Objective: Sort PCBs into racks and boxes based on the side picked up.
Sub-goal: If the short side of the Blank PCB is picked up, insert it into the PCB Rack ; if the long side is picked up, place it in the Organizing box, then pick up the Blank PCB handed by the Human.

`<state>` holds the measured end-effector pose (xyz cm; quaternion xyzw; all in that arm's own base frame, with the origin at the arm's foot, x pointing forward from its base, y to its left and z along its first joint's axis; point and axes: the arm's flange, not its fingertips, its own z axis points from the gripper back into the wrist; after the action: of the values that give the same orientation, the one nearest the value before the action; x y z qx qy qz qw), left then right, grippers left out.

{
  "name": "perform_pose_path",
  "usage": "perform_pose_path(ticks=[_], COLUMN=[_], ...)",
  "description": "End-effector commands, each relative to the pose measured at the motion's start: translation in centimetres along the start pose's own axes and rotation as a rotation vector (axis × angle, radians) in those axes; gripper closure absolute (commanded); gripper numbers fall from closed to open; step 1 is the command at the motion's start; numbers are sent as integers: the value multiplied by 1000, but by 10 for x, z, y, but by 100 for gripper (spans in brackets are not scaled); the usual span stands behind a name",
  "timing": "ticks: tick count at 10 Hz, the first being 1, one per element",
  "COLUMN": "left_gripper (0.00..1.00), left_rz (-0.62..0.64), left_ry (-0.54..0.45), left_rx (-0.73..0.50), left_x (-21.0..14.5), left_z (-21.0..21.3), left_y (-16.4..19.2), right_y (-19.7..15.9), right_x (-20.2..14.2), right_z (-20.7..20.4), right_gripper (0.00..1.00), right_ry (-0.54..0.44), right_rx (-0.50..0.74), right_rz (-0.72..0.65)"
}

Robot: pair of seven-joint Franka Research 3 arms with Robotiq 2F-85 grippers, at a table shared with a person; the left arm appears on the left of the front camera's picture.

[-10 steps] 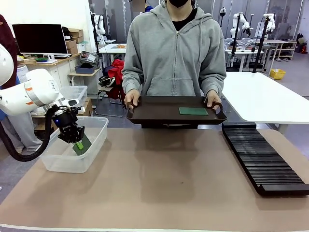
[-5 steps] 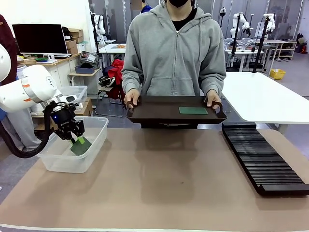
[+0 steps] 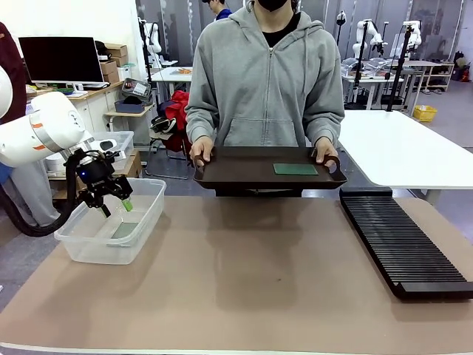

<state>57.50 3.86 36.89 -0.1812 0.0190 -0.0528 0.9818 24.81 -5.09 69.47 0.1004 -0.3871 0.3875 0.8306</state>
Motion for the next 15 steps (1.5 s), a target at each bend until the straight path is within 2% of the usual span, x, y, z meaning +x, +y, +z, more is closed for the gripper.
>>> perform_pose_path(ticks=[1,5,7,8,14,15], left_gripper=[0,0,0,0,0,0], left_rz=[-11,-39,-27,-45,-48,-135], left_ry=[-5,-32,-93,-35,-46,-62], left_rx=[44,72,67,43,47,135], left_x=[-5,-6,-5,-1,1,-3], left_z=[8,17,19,21,21,41], left_y=[-7,-17,-23,-15,-16,-17], right_y=[0,0,0,0,0,0], right_x=[-1,-1,-1,-1,-1,-1], right_z=[-1,-1,-1,-1,-1,-1], right_gripper=[0,0,0,0,0,0], right_ry=[5,5,5,5,5,5], right_rx=[6,6,6,6,6,6], right_rz=[-1,-1,-1,-1,-1,-1])
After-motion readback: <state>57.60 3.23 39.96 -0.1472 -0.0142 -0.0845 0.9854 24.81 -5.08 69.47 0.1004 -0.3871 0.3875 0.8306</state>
